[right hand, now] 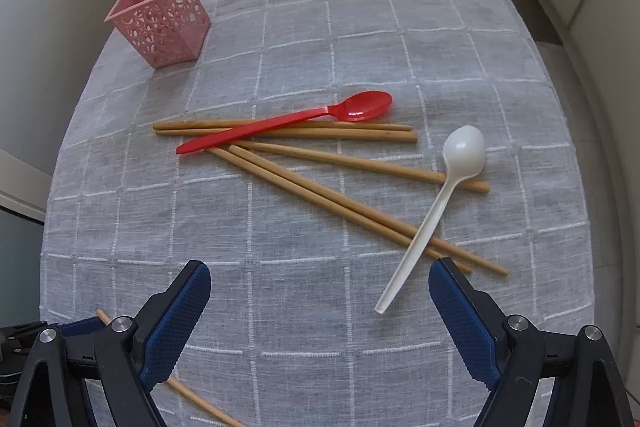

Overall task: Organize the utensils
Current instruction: 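Close the left tool on the stray chopstick lying apart on the cloth, then close the right tool on a chopstick in the pile while the left tool holds its chopstick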

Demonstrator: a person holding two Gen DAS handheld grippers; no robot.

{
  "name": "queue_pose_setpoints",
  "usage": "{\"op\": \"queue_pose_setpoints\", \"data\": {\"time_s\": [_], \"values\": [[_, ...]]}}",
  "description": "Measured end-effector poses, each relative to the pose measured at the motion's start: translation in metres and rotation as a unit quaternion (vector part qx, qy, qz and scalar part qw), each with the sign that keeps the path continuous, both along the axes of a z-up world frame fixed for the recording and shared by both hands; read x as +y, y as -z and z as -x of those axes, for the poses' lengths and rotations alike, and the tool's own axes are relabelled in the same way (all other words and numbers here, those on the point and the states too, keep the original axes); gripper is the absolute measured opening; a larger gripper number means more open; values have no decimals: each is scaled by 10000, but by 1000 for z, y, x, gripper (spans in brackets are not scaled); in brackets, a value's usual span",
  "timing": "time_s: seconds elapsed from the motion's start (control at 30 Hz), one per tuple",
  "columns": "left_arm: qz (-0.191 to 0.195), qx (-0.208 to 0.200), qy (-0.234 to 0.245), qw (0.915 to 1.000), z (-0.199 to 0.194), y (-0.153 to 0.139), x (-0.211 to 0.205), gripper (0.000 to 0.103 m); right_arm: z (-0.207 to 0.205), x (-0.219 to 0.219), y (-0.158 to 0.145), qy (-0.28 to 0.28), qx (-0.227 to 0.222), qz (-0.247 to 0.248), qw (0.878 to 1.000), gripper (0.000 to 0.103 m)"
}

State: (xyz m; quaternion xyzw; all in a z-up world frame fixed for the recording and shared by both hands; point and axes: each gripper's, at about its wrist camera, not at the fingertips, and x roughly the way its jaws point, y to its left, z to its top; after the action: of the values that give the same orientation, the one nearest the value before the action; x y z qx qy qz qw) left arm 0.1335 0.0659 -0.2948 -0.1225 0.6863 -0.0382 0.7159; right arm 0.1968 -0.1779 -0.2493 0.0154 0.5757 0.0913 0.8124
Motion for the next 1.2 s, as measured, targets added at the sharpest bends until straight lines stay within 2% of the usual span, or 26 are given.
{"op": "queue_pose_setpoints", "data": {"time_s": [0.07, 0.3, 0.43, 0.53, 0.57, 0.63, 0.7, 0.77, 0.9, 1.1, 1.2], "values": [[-107, -34, -47, 9999, -2, 1, -6, 29, -2, -2, 1, 63, 24, -21, 10000, 93], [-533, -382, 19, 9978, -12, 0, -26, 15, -8, -8, 8, 252, 106, -74, 9996, 93], [-583, -518, 11, 9970, -21, -2, -27, 9, -16, -10, 11, 314, 94, -290, 9990, 92], [-612, -775, -2, 9951, -28, -13, -26, 9, -24, -5, 13, 221, 49, -431, 9988, 92], [-595, -893, -15, 9942, -29, -19, -26, 9, -27, -3, 15, 156, 40, -472, 9988, 90], [-586, -1153, -20, 9916, -31, -32, -27, 9, -33, 5, 19, -45, 31, -589, 9982, 77], [-710, -1437, 1, 9871, -33, -46, -29, 9, -39, 16, 26, -365, 144, -740, 9965, 50], [-864, -1746, 23, 9808, -32, -59, -26, 9, -44, 29, 34, -682, 213, -800, 9942, 42], [-1023, -2130, 60, 9717, -36, -74, -5, 9, -50, 52, 49, -1169, 48, -501, 9919, 38], [-1078, -2332, 40, 9664, -40, -81, 5, 9, -58, 65, 75, -1237, 201, -96, 9921, 38], [-1077, -2400, 20, 9648, -37, -86, 8, 9, -60, 66, 76, -1263, 170, -111, 9918, 38]]}}
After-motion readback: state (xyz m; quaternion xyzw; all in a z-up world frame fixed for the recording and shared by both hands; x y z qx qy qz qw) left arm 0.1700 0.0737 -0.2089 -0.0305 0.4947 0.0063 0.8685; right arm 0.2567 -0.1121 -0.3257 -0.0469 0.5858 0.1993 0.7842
